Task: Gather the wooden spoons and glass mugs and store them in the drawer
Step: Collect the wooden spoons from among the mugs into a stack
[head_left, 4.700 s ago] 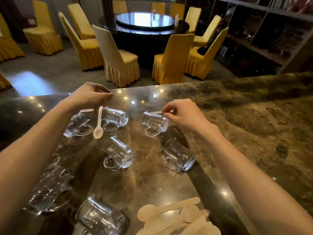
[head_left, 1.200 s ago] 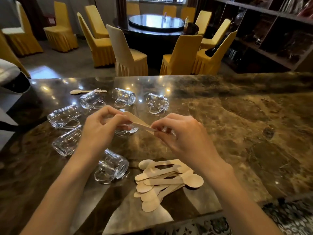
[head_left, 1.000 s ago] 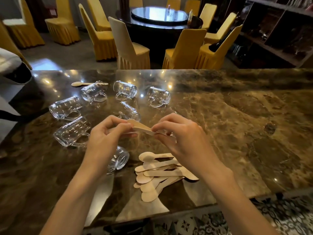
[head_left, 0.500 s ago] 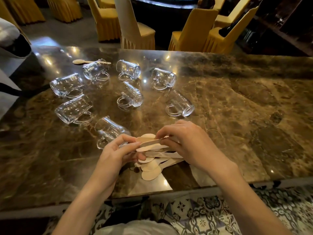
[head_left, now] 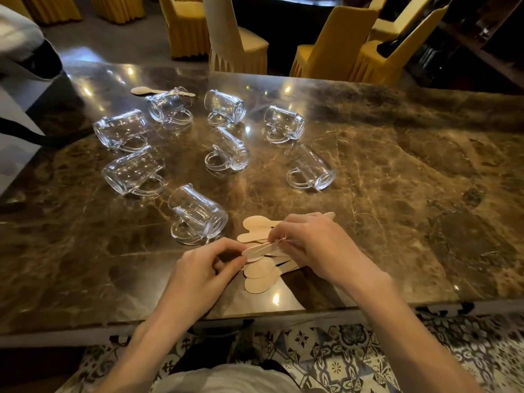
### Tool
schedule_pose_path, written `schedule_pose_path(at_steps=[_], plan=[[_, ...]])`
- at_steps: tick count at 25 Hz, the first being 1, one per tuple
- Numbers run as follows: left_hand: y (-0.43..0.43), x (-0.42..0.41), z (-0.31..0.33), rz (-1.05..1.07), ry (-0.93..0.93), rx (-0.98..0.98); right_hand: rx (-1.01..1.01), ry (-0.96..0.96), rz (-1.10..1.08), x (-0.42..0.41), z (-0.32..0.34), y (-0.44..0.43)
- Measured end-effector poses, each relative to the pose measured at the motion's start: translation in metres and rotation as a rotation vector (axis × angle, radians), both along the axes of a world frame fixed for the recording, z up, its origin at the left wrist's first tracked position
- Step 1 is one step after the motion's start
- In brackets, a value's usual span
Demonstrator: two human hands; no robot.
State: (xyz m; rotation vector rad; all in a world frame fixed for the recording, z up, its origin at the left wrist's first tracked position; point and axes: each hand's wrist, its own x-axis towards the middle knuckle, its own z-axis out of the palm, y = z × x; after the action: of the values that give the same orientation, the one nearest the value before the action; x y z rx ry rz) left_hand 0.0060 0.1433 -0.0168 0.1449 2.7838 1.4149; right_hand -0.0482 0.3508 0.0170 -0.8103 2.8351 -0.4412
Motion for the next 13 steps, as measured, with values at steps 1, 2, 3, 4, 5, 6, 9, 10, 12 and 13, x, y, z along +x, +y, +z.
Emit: schedule_pose_path(at_steps=[1,2,3,4,5,6,9,10,12,13], plan=[[-0.001,0.001,0.0,0.0,0.039,-0.001,0.006,0.01,0.0,0.0,-0.002,-0.001],[-0.005,0.002,-0.001,0.003,0.071,0.002,0.011,0.021,-0.001,-0.001,-0.003,-0.001],[-0.009,0.002,-0.002,0.001,0.099,0.0,0.018,0.027,-0.004,-0.002,-0.004,-0.001],[-0.012,0.003,-0.004,-0.01,0.124,-0.014,0.03,0.027,-0.01,-0.002,-0.005,0.0],[-0.018,0.004,-0.005,-0.026,0.153,-0.054,0.039,0.025,-0.012,-0.003,-0.005,0.001],[-0.024,0.004,-0.005,-0.048,0.189,-0.125,0.044,0.025,-0.011,-0.004,-0.004,0.0],[-0.036,0.003,-0.007,-0.128,0.309,-0.321,0.044,0.031,-0.007,-0.009,0.003,-0.005],[-0.039,0.003,-0.009,-0.15,0.33,-0.342,0.046,0.04,-0.007,-0.013,0.007,-0.008],[-0.043,0.003,-0.012,-0.183,0.354,-0.363,0.035,0.064,-0.001,-0.024,0.018,-0.017],[-0.043,0.003,-0.013,-0.195,0.363,-0.37,0.017,0.081,0.001,-0.03,0.024,-0.022]])
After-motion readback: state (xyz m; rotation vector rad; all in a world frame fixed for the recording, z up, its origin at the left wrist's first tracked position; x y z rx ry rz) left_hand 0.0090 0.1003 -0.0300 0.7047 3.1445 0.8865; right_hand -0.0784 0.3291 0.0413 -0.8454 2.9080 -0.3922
